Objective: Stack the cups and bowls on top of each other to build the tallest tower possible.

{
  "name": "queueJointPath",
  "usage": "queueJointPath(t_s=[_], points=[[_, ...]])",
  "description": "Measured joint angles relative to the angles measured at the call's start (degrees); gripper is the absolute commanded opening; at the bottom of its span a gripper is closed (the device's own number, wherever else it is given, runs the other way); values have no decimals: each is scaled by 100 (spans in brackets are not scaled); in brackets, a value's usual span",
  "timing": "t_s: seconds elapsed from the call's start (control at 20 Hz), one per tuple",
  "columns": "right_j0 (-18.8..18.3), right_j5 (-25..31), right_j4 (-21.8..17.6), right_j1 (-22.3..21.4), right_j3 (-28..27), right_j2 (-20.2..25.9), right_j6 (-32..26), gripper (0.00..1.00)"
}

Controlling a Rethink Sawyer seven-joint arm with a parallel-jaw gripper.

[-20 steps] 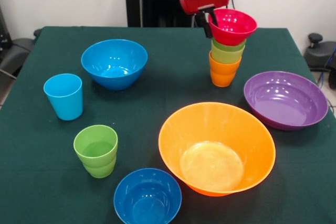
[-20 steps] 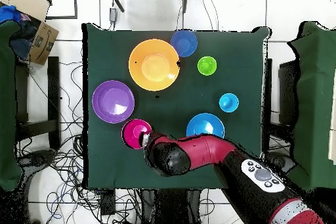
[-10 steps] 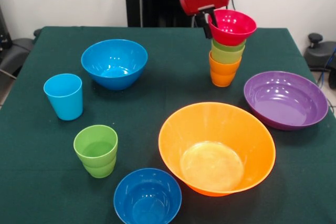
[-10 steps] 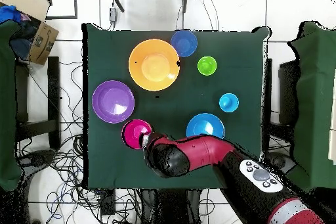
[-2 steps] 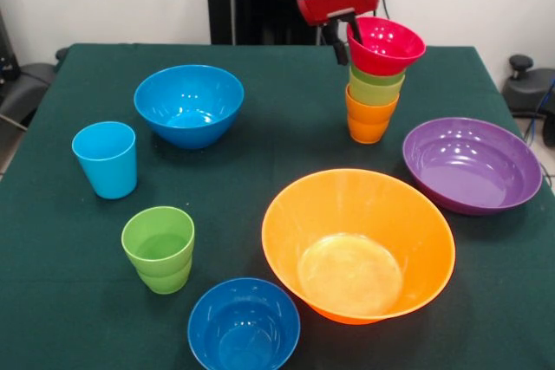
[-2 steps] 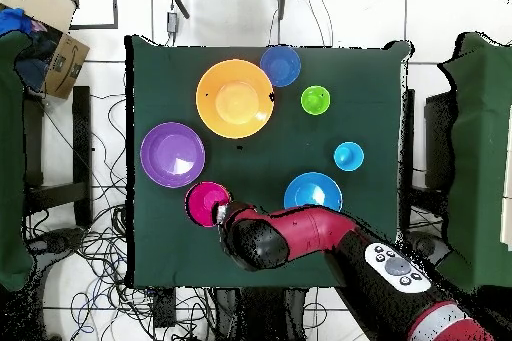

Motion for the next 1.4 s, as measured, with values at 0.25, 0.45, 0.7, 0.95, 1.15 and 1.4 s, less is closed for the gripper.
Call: queueJointPath(t_s=[0.25,0.45,0.7,0.95,1.15,1.4], points=[[21,0,-9,0,1,-2,0,100],[28,0,-10,-1,2,-2,0,100],[29,0,-43,-1,2,-5,0,100],[31,-4,-53,14,2,-5,0,100],[63,-47,-98,67,2,-33,0,100],[137,-45,-147,54,2,-119,0,100]])
